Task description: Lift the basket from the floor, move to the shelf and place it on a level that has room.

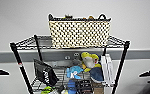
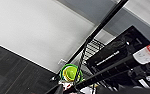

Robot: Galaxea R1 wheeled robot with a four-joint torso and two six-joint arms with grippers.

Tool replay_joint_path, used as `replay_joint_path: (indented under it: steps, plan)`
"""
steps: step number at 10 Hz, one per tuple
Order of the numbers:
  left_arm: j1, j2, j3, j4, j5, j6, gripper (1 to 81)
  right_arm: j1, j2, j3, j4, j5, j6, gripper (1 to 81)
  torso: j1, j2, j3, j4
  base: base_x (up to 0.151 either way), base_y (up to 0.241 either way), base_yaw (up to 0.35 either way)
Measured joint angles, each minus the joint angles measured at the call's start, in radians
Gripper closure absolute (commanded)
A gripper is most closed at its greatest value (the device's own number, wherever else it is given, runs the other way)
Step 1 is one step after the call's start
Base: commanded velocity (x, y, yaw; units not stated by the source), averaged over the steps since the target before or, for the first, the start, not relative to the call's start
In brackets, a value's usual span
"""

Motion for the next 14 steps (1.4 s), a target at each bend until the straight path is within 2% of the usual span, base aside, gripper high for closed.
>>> replay_joint_path:
  steps: [4,6,11,14]
  plan:
    - [0.263,0.047,-0.005,0.037,-0.162,0.000,1.0,-0.189,0.044,-0.053,0.000,0.031,-0.066,1.0,0.000,0.000,0.000,0.000,0.000,0.000,0.000]
    - [0.407,0.089,-0.029,0.056,-0.247,0.002,1.0,-0.298,0.086,-0.082,0.000,0.071,-0.091,1.0,0.000,0.000,0.000,0.000,0.000,0.000,0.000]
    - [0.737,0.223,-0.071,0.113,-0.461,0.003,1.0,-0.536,0.185,-0.107,0.000,0.206,-0.141,1.0,0.000,0.000,0.000,0.000,0.000,0.000,0.000]
    - [0.892,0.347,-0.116,0.159,-0.566,0.003,1.0,-0.660,0.257,-0.115,0.001,0.291,-0.169,1.0,0.000,0.000,0.000,0.000,0.000,0.000,0.000]
